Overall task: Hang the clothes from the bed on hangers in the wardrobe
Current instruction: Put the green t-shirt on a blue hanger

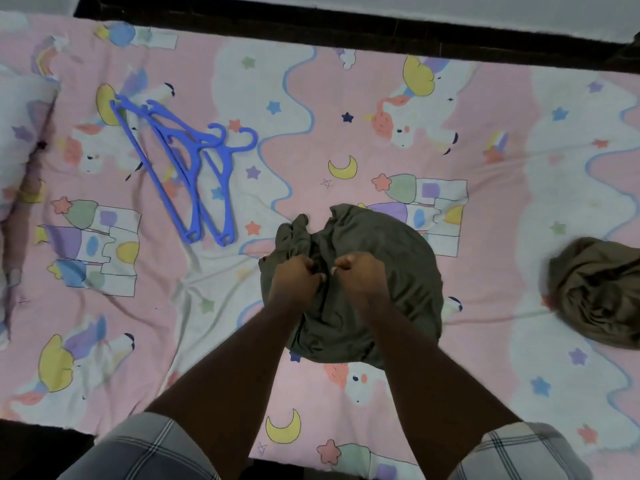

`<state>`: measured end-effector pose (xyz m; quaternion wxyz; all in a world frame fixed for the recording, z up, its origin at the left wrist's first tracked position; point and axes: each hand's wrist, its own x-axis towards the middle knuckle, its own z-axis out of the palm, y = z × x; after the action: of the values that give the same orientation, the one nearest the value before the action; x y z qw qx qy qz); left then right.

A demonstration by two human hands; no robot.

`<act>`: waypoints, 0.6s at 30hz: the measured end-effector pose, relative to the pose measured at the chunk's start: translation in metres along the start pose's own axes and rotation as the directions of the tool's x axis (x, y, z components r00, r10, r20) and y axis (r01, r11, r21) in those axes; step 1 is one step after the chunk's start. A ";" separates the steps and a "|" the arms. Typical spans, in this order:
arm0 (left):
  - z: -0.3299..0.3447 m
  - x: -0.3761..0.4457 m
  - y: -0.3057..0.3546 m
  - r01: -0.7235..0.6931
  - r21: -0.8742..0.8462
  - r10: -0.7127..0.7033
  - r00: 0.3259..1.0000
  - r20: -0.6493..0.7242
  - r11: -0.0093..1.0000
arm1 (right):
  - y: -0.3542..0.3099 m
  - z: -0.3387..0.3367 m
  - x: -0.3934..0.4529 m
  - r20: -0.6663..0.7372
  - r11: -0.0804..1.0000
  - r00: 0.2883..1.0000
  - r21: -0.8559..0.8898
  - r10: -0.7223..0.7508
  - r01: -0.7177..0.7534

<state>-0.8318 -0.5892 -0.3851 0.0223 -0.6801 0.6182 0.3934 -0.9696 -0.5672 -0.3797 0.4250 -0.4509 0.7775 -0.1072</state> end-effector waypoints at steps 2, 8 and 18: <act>0.012 0.006 -0.011 -0.017 -0.009 0.017 1.000 0.007 1.000 | 0.002 0.016 0.009 -0.007 0.999 1.000 -0.035 0.021 -0.021; 0.003 0.007 -0.026 0.000 -0.132 -0.005 0.999 -0.038 0.991 | 0.006 0.026 0.019 -0.069 0.993 0.993 -0.057 0.099 -0.103; -0.103 -0.014 0.037 -0.024 -0.609 -0.067 0.990 -0.126 0.793 | -0.046 -0.091 -0.029 -0.245 0.673 0.938 0.740 0.243 0.019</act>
<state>-0.8104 -0.6401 -0.2893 -0.2367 -0.6843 0.4510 0.5218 -1.0035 -0.5900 -0.2822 0.4417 -0.1698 0.7546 -0.4546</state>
